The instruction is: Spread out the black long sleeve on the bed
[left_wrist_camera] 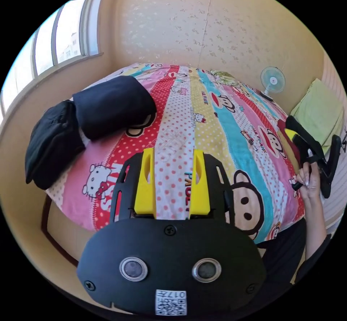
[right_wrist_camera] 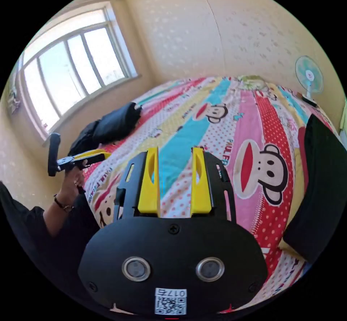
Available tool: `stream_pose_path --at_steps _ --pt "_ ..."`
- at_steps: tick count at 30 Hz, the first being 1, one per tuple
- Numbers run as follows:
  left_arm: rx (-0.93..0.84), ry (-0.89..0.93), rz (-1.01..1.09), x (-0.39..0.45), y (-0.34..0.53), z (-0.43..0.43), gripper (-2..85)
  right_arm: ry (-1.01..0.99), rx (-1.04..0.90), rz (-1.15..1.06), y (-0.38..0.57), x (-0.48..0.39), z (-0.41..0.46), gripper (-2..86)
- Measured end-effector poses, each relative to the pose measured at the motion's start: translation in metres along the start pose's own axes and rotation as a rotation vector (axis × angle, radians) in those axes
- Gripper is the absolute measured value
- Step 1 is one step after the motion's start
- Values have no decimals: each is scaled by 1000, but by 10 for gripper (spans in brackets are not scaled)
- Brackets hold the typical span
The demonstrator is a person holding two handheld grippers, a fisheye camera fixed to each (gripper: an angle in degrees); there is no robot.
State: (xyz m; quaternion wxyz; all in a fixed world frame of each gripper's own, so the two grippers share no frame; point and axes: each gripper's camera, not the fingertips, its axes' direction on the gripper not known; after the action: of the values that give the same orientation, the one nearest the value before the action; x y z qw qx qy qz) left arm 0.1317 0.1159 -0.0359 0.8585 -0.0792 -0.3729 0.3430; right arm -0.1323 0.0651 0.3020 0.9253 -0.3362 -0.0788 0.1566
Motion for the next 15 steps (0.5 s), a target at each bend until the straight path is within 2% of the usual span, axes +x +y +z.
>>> stream_pose_path --at_steps 3,6,10,15 --pt "-41 71 -108 -44 14 -18 150 4 129 -160 1 -39 -2 99" --pt "1 153 -217 -84 33 -39 143 -120 31 -216 -22 -68 33 97" --pt "78 46 -298 -135 49 -76 125 -347 -56 -237 -75 -140 104 91" --pt "93 58 -401 -196 64 -100 112 -550 -229 -329 -156 -271 231 81"
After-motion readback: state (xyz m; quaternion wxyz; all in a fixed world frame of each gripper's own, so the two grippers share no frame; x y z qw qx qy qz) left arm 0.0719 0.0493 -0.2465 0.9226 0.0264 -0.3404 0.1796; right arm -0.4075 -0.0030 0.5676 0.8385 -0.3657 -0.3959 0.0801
